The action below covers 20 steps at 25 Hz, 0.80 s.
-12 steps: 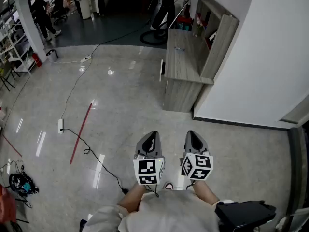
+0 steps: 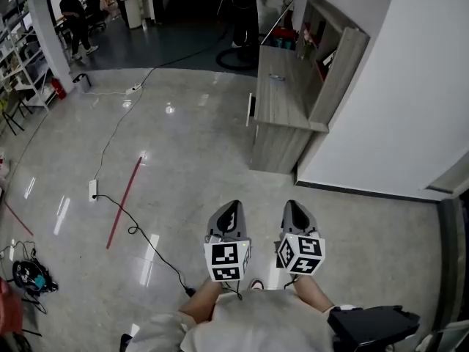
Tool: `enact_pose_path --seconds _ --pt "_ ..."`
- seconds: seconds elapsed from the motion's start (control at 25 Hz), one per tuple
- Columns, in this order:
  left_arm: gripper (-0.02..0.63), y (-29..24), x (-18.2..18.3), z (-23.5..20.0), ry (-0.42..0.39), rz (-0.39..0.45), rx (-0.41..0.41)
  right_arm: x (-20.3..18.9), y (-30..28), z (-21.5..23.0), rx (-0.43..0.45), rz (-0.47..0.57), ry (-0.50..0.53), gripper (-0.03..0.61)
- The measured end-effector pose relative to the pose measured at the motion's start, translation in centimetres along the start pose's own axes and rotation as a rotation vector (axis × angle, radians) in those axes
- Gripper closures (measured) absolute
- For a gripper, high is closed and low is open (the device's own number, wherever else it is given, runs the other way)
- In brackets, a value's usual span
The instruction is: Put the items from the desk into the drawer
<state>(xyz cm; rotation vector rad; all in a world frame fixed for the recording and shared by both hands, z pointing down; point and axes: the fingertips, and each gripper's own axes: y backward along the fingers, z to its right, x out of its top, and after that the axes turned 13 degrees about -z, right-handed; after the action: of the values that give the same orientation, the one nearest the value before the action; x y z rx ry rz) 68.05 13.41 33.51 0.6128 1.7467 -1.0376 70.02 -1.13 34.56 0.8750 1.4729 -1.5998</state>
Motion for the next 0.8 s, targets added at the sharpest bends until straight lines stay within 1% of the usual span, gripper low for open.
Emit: enact_pose_path --seconds 0.12,0.24,0.44,0.68,0.8 --pt "0.617 0.2 0.0 -1.1 0.002 -0.001 0.01 0.0 -0.6 -0.5 -0.004 -0.01 -0.002 0.58" --pt "0.617 0.3 -0.5 -3.3 0.01 -0.004 0.029 -0.2 -1.7 -1.8 -0.008 -0.019 0.003 0.58" --pt "0.617 0.9 -0.4 -8.5 0.039 -0.004 0.06 0.3 -4.1 -5.4 0.0 -0.033 0.012 0.58" --pt "0.617 2.3 -0.5 -15.3 0.034 -0.013 0.094 1.2 -6.8 -8.7 -0.027 -0.027 -0.006 0.58" --pt "0.617 2.7 -0.6 -18.0 0.027 -0.018 0.113 1.3 -7.9 -9.8 -0.039 -0.029 -0.013 0.58"
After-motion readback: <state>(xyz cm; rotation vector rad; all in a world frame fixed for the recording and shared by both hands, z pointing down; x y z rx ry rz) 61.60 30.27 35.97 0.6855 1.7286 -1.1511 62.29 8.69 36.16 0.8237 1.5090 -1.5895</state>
